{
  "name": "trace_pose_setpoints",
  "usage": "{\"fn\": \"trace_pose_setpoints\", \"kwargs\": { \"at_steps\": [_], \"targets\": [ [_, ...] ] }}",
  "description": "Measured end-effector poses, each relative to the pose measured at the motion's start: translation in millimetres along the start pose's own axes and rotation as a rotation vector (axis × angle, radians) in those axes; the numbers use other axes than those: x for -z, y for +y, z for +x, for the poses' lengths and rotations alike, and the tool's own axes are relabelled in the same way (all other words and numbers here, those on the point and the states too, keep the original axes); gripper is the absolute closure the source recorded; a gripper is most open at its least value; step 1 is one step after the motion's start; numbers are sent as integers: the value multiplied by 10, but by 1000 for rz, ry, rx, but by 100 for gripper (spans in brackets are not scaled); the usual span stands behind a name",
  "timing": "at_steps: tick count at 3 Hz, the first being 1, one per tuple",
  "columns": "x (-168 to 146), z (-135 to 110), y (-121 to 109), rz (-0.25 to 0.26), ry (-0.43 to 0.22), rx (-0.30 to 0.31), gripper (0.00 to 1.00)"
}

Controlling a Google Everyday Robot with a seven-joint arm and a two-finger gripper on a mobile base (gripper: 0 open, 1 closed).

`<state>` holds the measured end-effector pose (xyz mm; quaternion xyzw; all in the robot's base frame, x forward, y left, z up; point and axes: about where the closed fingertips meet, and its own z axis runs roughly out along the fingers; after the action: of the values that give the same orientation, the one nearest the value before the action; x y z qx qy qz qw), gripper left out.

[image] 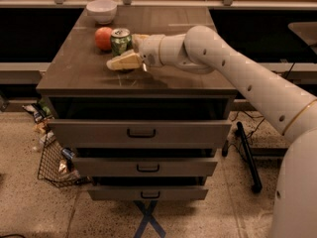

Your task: Knock green can over

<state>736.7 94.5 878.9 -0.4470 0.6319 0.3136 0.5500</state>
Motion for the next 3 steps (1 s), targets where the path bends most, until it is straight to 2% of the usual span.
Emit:
{"fn": "trace_pose_setpoints", "kwargs": {
  "at_steps": [1,2,3],
  "targets": [
    [-130,55,31,-22,2,-15,49],
    [-172,-141,36,-65,59,31,71],
    [-198,-587,74,-113,202,168,95]
  ]
}}
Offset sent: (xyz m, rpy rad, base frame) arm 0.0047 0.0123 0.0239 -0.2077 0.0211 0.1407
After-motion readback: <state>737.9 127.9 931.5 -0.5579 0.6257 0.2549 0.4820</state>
